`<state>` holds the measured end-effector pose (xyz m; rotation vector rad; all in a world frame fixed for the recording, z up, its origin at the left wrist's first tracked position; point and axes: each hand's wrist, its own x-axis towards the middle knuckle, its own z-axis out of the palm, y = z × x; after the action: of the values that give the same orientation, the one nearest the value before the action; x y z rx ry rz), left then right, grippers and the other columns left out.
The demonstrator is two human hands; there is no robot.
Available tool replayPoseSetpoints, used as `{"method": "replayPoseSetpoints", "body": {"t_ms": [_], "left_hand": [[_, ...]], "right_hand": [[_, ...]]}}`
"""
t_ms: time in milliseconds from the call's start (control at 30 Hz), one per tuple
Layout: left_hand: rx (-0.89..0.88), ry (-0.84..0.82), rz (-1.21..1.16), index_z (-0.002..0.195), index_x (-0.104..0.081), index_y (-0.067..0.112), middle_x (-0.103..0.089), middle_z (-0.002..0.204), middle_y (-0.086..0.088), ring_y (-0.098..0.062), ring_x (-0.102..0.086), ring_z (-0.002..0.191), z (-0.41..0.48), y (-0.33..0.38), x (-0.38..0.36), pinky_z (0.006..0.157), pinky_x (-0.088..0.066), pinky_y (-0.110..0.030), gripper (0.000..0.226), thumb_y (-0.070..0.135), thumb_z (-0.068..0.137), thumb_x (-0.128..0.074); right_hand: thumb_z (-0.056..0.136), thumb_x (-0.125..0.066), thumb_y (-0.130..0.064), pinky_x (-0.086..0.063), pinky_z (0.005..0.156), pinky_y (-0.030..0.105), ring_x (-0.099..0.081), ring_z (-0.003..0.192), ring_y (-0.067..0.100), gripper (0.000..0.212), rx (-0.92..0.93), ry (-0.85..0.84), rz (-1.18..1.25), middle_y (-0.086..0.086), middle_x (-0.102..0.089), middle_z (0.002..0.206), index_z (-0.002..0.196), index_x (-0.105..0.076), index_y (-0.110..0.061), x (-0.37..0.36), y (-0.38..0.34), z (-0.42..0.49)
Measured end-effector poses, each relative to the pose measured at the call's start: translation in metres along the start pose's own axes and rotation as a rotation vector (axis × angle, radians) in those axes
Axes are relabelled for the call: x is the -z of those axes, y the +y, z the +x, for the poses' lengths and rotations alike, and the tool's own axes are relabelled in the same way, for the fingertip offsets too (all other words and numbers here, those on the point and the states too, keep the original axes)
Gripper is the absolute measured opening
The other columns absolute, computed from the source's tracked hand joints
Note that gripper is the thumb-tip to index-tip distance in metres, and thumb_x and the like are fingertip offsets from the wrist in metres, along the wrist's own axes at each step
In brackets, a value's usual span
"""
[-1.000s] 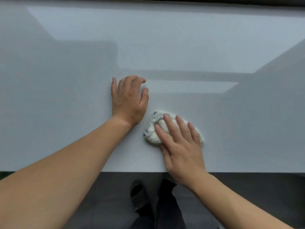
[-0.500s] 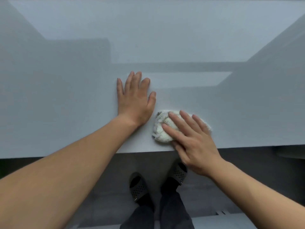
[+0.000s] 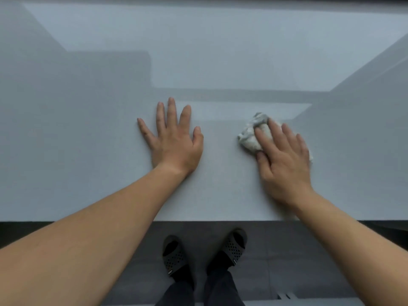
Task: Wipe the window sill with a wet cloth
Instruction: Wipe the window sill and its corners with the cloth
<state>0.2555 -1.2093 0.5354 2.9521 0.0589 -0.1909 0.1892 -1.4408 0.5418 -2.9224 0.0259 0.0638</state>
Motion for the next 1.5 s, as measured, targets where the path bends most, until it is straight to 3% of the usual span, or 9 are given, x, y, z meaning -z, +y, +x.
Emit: {"method": "replayPoseSetpoints", "body": {"t_ms": [100, 300, 467, 533, 733, 900, 1100, 1300, 1500], "left_hand": [[0.003, -0.007, 0.003, 0.151, -0.02, 0.032, -0.001, 0.166, 0.0, -0.021, 0.007, 0.152, 0.001, 0.001, 0.001, 0.114, 0.007, -0.067, 0.061, 0.051, 0.093, -0.023], [0.018, -0.013, 0.02, 0.151, -0.022, 0.033, -0.001, 0.166, 0.001, -0.019, 0.006, 0.152, 0.001, 0.003, 0.002, 0.114, 0.006, -0.066, 0.062, 0.052, 0.092, -0.022], [0.027, -0.014, 0.029, 0.15, -0.023, 0.032, -0.003, 0.166, 0.001, -0.02, 0.005, 0.152, 0.002, 0.005, 0.003, 0.115, 0.006, -0.065, 0.063, 0.051, 0.091, -0.021], [0.026, -0.01, 0.024, 0.15, -0.024, 0.032, -0.004, 0.166, 0.0, -0.02, 0.004, 0.152, 0.001, 0.005, 0.002, 0.115, 0.006, -0.065, 0.062, 0.051, 0.091, -0.023], [0.016, 0.021, 0.005, 0.148, -0.029, 0.03, -0.013, 0.165, -0.002, -0.023, -0.004, 0.152, 0.001, 0.003, 0.0, 0.115, 0.002, -0.066, 0.06, 0.05, 0.091, -0.028], [-0.014, 0.091, -0.073, 0.135, -0.046, 0.022, -0.033, 0.155, -0.008, -0.027, -0.019, 0.149, 0.011, 0.002, 0.005, 0.116, 0.001, -0.065, 0.053, 0.038, 0.085, -0.037], [-0.113, 0.176, -0.184, 0.134, -0.049, 0.014, -0.031, 0.158, -0.011, -0.027, -0.018, 0.15, 0.109, 0.011, 0.023, 0.12, -0.002, -0.056, 0.056, 0.029, 0.082, -0.034], [-0.068, 0.011, -0.133, 0.151, -0.027, 0.024, -0.005, 0.166, -0.005, -0.023, 0.005, 0.152, 0.188, 0.036, 0.023, 0.121, 0.007, -0.048, 0.063, 0.038, 0.091, -0.033], [-0.069, 0.017, -0.052, 0.154, -0.021, 0.026, -0.001, 0.166, -0.005, -0.023, 0.008, 0.152, 0.189, 0.037, 0.02, 0.121, 0.005, -0.049, 0.068, 0.043, 0.088, -0.024]], "right_hand": [[0.1, -0.036, -0.035, -0.004, 0.121, 0.049, -0.01, 0.151, 0.029, 0.052, -0.293, 0.038, 0.06, -0.004, -0.015, 0.165, 0.152, -0.03, -0.037, -0.002, -0.019, 0.035], [0.096, -0.038, -0.041, -0.01, 0.121, 0.046, -0.019, 0.15, 0.029, 0.054, 0.315, -0.108, -0.052, -0.004, -0.023, 0.163, 0.15, -0.035, -0.039, 0.0, -0.008, 0.048], [0.1, -0.034, -0.037, -0.001, 0.121, 0.046, -0.007, 0.152, 0.025, 0.051, -0.166, -0.005, 0.079, -0.008, -0.011, 0.165, 0.151, -0.028, -0.041, 0.006, -0.001, 0.129], [0.101, -0.032, -0.037, -0.001, 0.121, 0.048, -0.005, 0.152, 0.027, 0.051, -0.215, 0.01, 0.073, -0.006, -0.01, 0.165, 0.152, -0.027, -0.04, 0.0, -0.024, 0.13], [0.098, -0.035, -0.044, -0.007, 0.122, 0.044, -0.016, 0.151, 0.026, 0.052, 0.323, -0.114, -0.01, -0.007, -0.02, 0.164, 0.15, -0.032, -0.041, 0.004, -0.002, 0.137], [0.099, -0.034, -0.037, -0.003, 0.121, 0.048, -0.009, 0.151, 0.027, 0.052, -0.165, -0.001, 0.059, -0.006, -0.012, 0.165, 0.15, -0.029, -0.041, 0.006, -0.005, 0.199], [0.097, -0.036, -0.042, -0.008, 0.121, 0.044, -0.017, 0.15, 0.025, 0.052, 0.291, -0.087, 0.011, -0.008, -0.022, 0.163, 0.149, -0.035, -0.042, 0.003, -0.012, 0.191], [0.099, -0.033, -0.041, -0.004, 0.121, 0.049, -0.009, 0.151, 0.028, 0.051, -0.16, 0.014, 0.063, -0.006, -0.012, 0.165, 0.15, -0.028, -0.042, 0.009, -0.015, 0.288], [0.099, -0.031, -0.047, -0.007, 0.121, 0.043, -0.015, 0.15, 0.024, 0.051, 0.282, -0.08, -0.001, -0.01, -0.02, 0.163, 0.149, -0.032, -0.044, 0.006, -0.024, 0.286]]}}
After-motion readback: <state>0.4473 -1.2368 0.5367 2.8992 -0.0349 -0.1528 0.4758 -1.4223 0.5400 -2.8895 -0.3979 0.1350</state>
